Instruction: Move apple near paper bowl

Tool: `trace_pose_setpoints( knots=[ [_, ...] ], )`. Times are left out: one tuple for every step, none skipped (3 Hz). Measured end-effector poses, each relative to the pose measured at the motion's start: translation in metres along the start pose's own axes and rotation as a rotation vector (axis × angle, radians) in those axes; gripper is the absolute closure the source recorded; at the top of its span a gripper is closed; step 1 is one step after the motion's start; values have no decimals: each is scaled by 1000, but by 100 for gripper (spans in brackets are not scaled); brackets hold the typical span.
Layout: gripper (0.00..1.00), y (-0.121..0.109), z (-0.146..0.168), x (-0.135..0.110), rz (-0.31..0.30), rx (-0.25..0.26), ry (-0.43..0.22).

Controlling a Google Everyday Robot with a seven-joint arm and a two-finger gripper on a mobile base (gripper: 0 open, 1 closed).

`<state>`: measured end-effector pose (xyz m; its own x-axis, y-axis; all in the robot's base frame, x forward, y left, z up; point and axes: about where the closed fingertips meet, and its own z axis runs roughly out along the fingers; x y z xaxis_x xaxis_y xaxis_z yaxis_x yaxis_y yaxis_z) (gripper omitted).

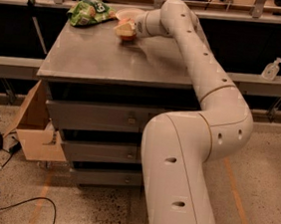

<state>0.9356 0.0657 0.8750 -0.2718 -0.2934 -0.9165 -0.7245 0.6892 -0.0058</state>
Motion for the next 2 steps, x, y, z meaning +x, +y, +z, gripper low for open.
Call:
trace_pose_setpoints(
  knots=[
    [0, 2, 4, 2, -3, -3, 12],
    [0, 1, 4, 2, -4, -3, 12]
  ],
)
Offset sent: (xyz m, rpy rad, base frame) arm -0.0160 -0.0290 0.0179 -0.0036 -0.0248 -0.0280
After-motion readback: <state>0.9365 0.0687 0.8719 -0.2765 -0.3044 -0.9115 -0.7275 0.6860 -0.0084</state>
